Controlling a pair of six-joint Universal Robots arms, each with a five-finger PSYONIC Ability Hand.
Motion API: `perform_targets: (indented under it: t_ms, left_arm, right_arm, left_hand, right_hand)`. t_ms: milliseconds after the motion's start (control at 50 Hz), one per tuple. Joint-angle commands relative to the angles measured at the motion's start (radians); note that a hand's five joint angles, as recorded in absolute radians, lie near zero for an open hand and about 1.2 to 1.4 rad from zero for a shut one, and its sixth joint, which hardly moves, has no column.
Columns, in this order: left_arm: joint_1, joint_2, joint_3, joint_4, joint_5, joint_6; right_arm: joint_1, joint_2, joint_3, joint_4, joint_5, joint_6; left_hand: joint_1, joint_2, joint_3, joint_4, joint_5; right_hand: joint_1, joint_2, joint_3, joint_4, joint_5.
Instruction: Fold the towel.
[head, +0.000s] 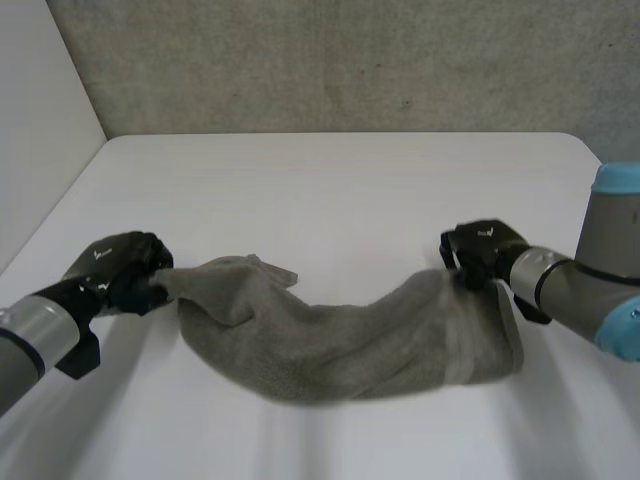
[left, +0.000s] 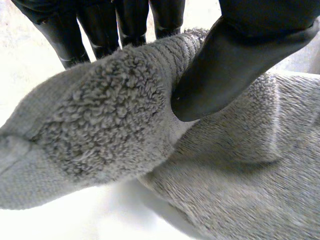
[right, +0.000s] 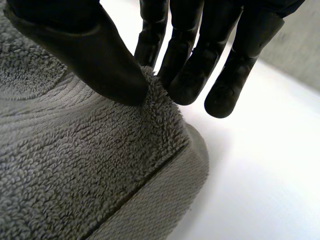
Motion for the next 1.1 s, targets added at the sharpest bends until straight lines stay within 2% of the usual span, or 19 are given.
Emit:
perform_targets:
  t_ms: [20,100,120,140,180,280,360,420,460,540,580,660,720,860,1000,1040,1060,1080,1100]
  left_arm:
    - [-0.036,-0.120,0.199,0.007,-0.007,0.001]
    - [-0.100,-0.210,0.529,0.007,-0.042,-0.005]
    - [-0.124,-0.227,0.656,0.006,-0.079,-0.013]
    - [-0.124,-0.227,0.658,0.006,-0.079,-0.013]
    - [-0.167,-0.240,0.883,0.012,-0.180,-0.027]
    - [-0.183,-0.241,1.123,0.053,-0.286,-0.070]
    - [-0.180,-0.240,1.168,0.091,-0.297,-0.125]
    - [-0.167,-0.240,1.152,0.108,-0.292,-0.182]
    - [-0.160,-0.241,1.121,0.104,-0.291,-0.202]
    - [-0.106,-0.232,0.873,0.116,-0.254,-0.211]
    - [-0.092,-0.232,0.771,0.121,-0.209,-0.208]
    - [-0.080,-0.249,0.502,0.188,-0.053,-0.203]
    - [-0.065,-0.281,0.332,0.281,0.010,-0.174]
    - [-0.025,-0.319,0.141,0.380,0.064,-0.025]
    - [0.021,-0.272,0.131,0.228,0.065,0.056]
    - [0.026,-0.261,0.133,0.204,0.065,0.056]
    - [0.029,-0.254,0.136,0.187,0.064,0.056]
    - [0.029,-0.253,0.136,0.187,0.064,0.056]
    - [0.029,-0.246,0.134,0.171,0.062,0.056]
  right_arm:
    - [0.035,0.003,-0.269,-0.009,-0.003,0.003]
    - [0.057,0.023,-0.498,-0.026,0.011,0.014]
    - [0.063,0.023,-0.609,-0.045,0.035,0.032]
    - [0.072,0.015,-0.701,-0.085,0.067,0.062]
    - [0.077,0.004,-0.777,-0.136,0.108,0.107]
    - [0.056,-0.074,-0.857,-0.249,0.182,0.254]
    - [0.049,-0.083,-0.807,-0.204,0.137,0.279]
    - [0.043,-0.086,-0.748,-0.155,0.093,0.267]
    - [0.022,-0.092,-0.611,-0.080,-0.012,0.206]
    - [0.005,-0.097,-0.431,-0.055,-0.091,0.115]
    - [-0.018,-0.112,-0.232,-0.090,-0.135,0.028]
    - [-0.029,-0.118,-0.054,-0.169,-0.147,-0.047]
    - [-0.043,-0.118,0.104,-0.245,-0.151,-0.104]
    - [-0.067,-0.109,0.313,-0.302,-0.166,-0.210]
    - [-0.089,-0.173,0.368,-0.273,-0.157,-0.282]
    - [-0.089,-0.206,0.376,-0.253,-0.157,-0.282]
    - [-0.090,-0.232,0.381,-0.225,-0.155,-0.282]
    - [-0.090,-0.232,0.381,-0.225,-0.155,-0.282]
    - [-0.089,-0.253,0.381,-0.190,-0.157,-0.288]
  left_hand:
    - [0.095,0.043,0.049,0.033,0.082]
    - [0.095,0.043,0.049,0.033,0.082]
    - [0.095,0.043,0.049,0.033,0.082]
    - [0.095,0.043,0.049,0.033,0.082]
    - [0.095,0.043,0.049,0.033,0.082]
    - [0.095,0.043,0.049,0.033,0.082]
    - [0.095,0.043,0.049,0.033,0.082]
    - [0.095,0.043,0.049,0.033,0.082]
    - [0.095,0.043,0.049,0.033,0.082]
    - [0.095,0.043,0.049,0.033,0.082]
    - [0.095,0.043,0.049,0.033,0.082]
    - [0.095,0.043,0.049,0.033,0.082]
    - [0.095,0.043,0.049,0.033,0.082]
    - [0.095,0.043,0.049,0.033,0.082]
    - [0.095,0.043,0.049,0.033,0.082]
    - [0.095,0.043,0.049,0.033,0.082]
    - [0.095,0.043,0.049,0.033,0.082]
    - [0.095,0.043,0.049,0.033,0.082]
    - [0.095,0.043,0.049,0.033,0.082]
  right_hand:
    - [0.074,0.078,0.053,0.055,0.065]
    - [0.074,0.078,0.053,0.055,0.065]
    - [0.074,0.078,0.053,0.055,0.065]
    - [0.074,0.078,0.053,0.055,0.065]
    - [0.074,0.078,0.053,0.055,0.065]
    - [0.074,0.078,0.053,0.055,0.065]
    - [0.074,0.078,0.053,0.055,0.065]
    - [0.074,0.078,0.053,0.055,0.065]
    - [0.074,0.078,0.053,0.055,0.065]
    - [0.074,0.078,0.053,0.055,0.065]
    - [0.074,0.078,0.053,0.055,0.065]
    - [0.074,0.078,0.053,0.055,0.065]
    - [0.074,0.078,0.053,0.055,0.065]
    - [0.074,0.078,0.053,0.055,0.065]
    - [0.074,0.078,0.053,0.055,0.065]
    - [-0.048,-0.044,-0.069,-0.067,-0.057]
    - [-0.449,-0.446,-0.470,-0.468,-0.459]
    - [-0.453,-0.450,-0.474,-0.472,-0.463]
    - [-0.636,-0.633,-0.658,-0.655,-0.646]
